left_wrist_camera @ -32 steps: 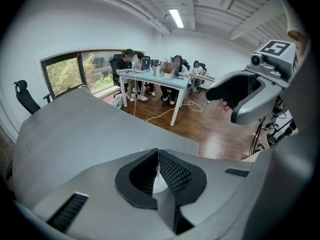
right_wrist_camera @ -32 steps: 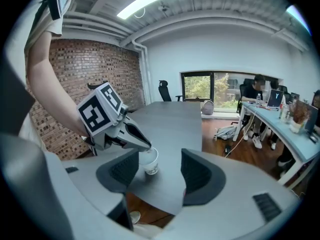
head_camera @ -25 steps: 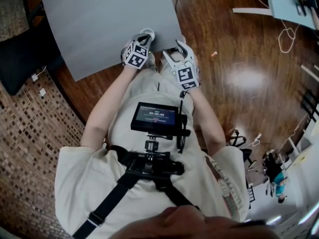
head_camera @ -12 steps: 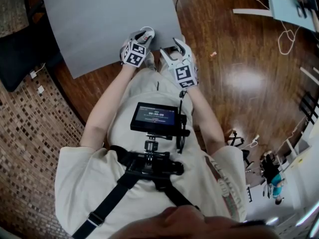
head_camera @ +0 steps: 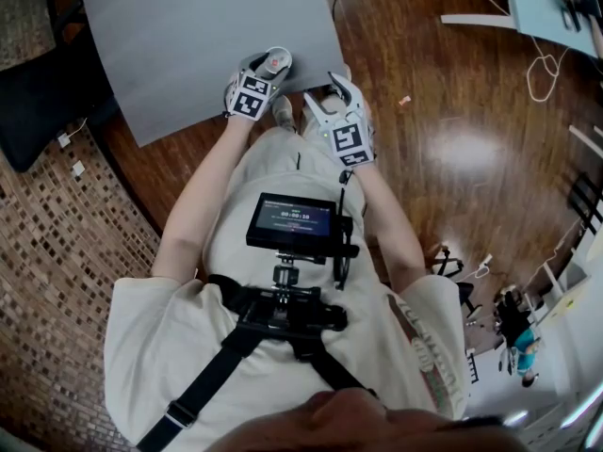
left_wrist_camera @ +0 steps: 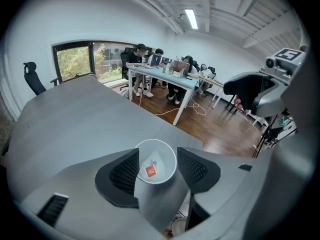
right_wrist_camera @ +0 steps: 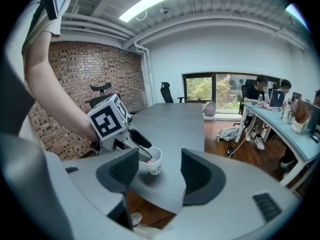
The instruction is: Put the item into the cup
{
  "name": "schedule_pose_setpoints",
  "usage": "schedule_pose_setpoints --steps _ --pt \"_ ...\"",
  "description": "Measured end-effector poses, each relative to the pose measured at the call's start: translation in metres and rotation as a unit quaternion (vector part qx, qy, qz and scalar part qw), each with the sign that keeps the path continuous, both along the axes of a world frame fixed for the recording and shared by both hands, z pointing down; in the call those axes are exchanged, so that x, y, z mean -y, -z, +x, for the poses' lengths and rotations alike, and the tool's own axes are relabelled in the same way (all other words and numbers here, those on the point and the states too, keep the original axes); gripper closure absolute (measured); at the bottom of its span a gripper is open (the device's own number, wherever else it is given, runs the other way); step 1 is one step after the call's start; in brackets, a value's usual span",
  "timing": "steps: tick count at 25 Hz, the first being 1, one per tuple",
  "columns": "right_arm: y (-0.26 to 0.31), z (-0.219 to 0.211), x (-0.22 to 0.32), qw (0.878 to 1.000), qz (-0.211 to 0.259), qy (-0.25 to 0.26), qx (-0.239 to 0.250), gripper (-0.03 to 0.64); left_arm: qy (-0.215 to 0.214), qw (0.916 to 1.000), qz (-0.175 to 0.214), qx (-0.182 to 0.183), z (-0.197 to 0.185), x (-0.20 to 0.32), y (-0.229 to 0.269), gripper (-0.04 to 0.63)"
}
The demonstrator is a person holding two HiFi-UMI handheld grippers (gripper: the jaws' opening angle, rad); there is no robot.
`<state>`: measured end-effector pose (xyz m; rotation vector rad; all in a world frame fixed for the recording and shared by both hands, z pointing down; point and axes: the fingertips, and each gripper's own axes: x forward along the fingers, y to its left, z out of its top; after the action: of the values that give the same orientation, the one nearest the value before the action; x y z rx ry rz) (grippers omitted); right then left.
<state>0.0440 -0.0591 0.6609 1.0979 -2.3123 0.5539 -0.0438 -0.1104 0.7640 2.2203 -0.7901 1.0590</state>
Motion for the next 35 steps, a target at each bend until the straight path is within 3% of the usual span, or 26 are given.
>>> schedule_pose_setpoints --steps 5,10,13,18,24,35 --pt "0.001 0.002 0.001 1.0 0.0 -0.003 0.001 0.336 0.004 0.9999 0.015 -0.006 0.001 0.001 0.006 0.354" --pt "0.004 0.007 0.011 1.0 0.003 -0.004 0.001 0.336 0.038 0.9988 0.018 -0.024 -0.007 0.002 0.017 0.357" --pt "-0.003 0.013 0.012 1.0 0.002 0.001 0.003 0.336 0.059 0.9979 0.014 -0.021 -0.013 -0.001 0.02 0.408" --pt "-0.003 0.017 0.005 1.0 0.011 0.0 0.003 0.336 0.068 0.9969 0.019 -0.034 -0.015 -0.013 0.038 0.408" --pt "0.024 -0.002 -0.006 0.999 0.037 -0.012 0.0 0.336 0.067 0.9948 0.052 -0.056 -0.035 -0.039 0.08 0.448" --pt "0.053 -0.036 -0.052 0.998 0.053 -0.019 0.009 0.336 0.093 0.986 0.118 -0.071 -0.096 -0.093 0.13 0.448"
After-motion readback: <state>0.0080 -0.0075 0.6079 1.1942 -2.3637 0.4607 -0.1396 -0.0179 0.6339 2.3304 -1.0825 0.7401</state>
